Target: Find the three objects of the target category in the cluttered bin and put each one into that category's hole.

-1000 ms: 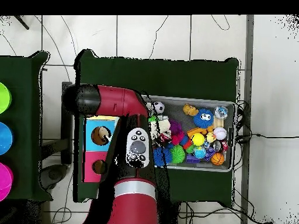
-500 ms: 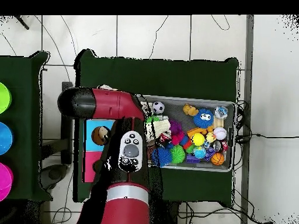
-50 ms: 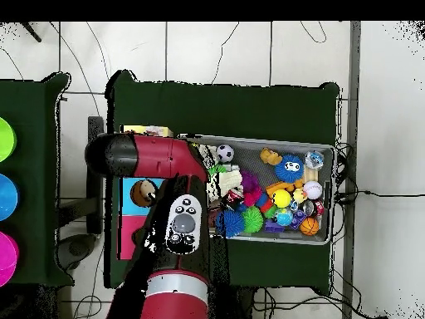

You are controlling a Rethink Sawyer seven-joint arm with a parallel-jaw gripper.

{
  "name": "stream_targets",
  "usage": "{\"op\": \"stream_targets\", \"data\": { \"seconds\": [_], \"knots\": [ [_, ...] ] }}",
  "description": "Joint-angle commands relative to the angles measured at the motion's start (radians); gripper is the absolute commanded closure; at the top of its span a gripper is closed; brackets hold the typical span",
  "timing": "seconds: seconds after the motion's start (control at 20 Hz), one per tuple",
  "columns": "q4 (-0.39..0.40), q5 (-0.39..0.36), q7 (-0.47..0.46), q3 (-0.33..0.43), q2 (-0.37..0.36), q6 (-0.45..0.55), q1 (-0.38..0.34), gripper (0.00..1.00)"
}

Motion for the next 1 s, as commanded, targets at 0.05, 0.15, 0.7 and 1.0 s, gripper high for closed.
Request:
{"op": "stream_targets", "data": {
  "seconds": [0.05, 0.15, 0.7, 1.0],
  "knots": [
    [0.207, -0.061, 0.074, -0.015, -0.037, 0.067, -0.041, 1.0],
    [0.231, -0.065, 0.054, 0.0, -0.051, 0.056, -0.055, 1.0],
    [0.176, -0.076, 0.093, 0.024, 0.052, -0.126, -0.073, 1.0],
    [0.165, -0.052, 0.098, 0.058, 0.073, -0.158, -0.079, 1.0]
  ]
}}
